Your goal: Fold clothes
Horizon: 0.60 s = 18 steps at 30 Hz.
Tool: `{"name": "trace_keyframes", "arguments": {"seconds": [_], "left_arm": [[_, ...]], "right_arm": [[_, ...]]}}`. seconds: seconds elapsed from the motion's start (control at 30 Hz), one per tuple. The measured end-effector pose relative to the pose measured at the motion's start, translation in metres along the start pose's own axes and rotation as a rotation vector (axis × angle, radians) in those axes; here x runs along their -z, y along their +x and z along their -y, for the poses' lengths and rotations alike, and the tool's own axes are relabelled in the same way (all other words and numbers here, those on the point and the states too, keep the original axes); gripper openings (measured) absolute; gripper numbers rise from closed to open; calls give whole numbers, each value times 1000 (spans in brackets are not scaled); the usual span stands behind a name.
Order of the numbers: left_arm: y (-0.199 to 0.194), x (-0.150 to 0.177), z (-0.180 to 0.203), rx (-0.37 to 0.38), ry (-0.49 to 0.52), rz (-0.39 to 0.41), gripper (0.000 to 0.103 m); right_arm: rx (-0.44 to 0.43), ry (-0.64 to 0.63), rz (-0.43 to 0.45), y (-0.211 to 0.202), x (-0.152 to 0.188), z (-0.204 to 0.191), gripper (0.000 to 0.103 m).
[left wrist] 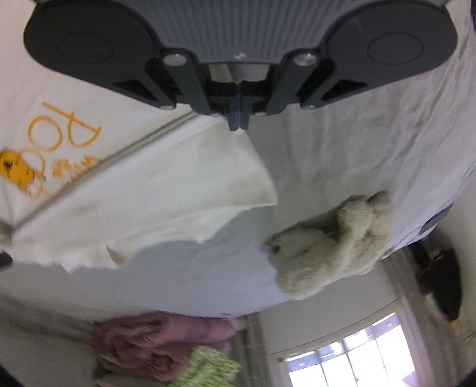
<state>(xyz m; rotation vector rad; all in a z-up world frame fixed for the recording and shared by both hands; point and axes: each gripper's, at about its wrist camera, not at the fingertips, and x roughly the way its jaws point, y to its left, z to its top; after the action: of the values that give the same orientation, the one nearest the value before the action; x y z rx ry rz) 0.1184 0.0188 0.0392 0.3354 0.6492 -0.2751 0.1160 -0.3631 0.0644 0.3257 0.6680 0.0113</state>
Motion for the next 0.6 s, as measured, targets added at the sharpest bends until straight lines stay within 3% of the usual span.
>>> {"name": "trace_keyframes", "arguments": {"seconds": [0.1, 0.2, 0.37, 0.47, 0.6], "left_arm": [[-17, -1, -12, 31, -76, 50, 0], [-18, -2, -4, 59, -63, 66, 1], [10, 13, 15, 53, -27, -25, 1], [7, 7, 2, 74, -132, -55, 2], [-5, 1, -3, 93, -182, -17, 3]], "right_arm": [[-11, 36, 14, -9, -5, 5, 15], [-24, 52, 19, -12, -8, 5, 17], [-31, 26, -22, -7, -5, 1, 17], [-1, 51, -51, -5, -8, 10, 17], [28, 154, -15, -17, -23, 39, 21]]}}
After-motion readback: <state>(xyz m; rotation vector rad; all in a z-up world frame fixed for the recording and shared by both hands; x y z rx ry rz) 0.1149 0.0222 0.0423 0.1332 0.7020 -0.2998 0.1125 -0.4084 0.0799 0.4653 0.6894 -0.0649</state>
